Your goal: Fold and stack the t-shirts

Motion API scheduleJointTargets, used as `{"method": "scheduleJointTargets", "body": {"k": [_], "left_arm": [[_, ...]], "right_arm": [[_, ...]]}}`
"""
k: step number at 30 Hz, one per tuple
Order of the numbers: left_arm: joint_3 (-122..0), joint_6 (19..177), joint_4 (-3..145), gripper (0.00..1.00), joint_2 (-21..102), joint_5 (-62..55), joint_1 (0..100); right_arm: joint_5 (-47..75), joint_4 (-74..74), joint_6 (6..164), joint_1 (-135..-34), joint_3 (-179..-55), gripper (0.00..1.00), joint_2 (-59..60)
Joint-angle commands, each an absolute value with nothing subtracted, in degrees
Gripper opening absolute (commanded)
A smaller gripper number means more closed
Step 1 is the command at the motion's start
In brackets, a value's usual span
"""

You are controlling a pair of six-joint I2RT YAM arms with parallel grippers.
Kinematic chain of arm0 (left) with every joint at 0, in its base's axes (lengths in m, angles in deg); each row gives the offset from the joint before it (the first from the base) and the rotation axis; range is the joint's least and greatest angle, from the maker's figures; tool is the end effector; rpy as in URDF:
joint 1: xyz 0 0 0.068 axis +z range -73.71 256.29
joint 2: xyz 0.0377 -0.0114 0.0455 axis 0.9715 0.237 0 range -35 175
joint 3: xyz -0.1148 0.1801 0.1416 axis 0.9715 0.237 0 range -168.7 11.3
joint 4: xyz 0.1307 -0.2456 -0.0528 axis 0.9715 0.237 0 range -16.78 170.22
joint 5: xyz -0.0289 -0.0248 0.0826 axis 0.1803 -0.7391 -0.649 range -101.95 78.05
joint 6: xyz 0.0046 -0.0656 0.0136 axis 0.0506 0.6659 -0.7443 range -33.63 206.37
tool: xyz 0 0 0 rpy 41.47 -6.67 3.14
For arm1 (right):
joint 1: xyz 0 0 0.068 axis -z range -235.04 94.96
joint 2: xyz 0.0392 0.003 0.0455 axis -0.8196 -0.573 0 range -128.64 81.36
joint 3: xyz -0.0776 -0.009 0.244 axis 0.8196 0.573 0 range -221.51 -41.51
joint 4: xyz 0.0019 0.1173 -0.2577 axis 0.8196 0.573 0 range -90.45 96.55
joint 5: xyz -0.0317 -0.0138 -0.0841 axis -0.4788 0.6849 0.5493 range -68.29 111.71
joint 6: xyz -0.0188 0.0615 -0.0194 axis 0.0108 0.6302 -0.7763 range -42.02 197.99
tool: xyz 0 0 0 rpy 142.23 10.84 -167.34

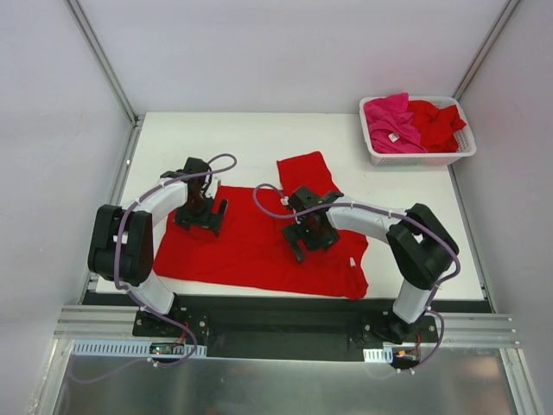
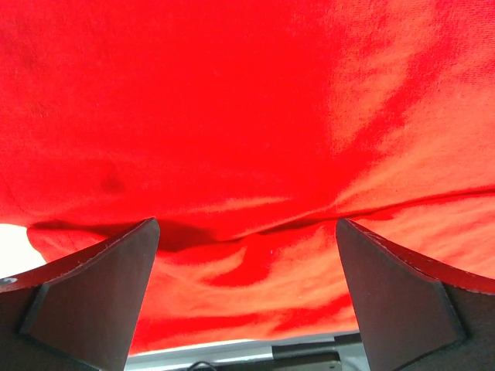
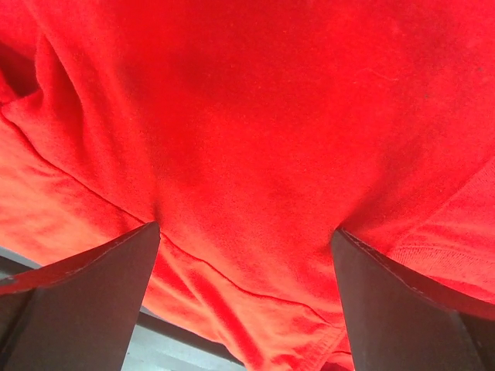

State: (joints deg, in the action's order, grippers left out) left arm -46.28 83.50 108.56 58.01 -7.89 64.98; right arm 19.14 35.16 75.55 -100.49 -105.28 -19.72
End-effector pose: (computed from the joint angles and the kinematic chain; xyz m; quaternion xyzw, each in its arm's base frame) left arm 0.3211 -0.0682 0.1331 0.1275 0.9770 -0.0471 0.1640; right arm 0.2470 0.2543 0.1190 -0.4043 0.9022 0.0751 0.1300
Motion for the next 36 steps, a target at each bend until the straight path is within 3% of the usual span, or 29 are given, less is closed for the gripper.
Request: {"method": "scheduleJointTargets", "body": {"k": [1, 18, 36], "left_arm": [[-49.1, 84.1, 112.3, 0.99, 59.0, -9.0, 64.3], [-54.5, 84.3, 114.8, 0.99, 62.9, -13.2, 63.5], [-49.4, 85.3, 111.9, 0.99, 68.6, -14.8, 65.6]], "right_arm": [[19.7, 39.0, 77.2, -101.4, -105.2, 0.96, -18.0], [26.9, 44.1, 75.3, -101.1, -112.3, 0.96, -17.0], [29.3, 51.8, 74.3, -94.4, -127.3, 0.96, -10.9]]}}
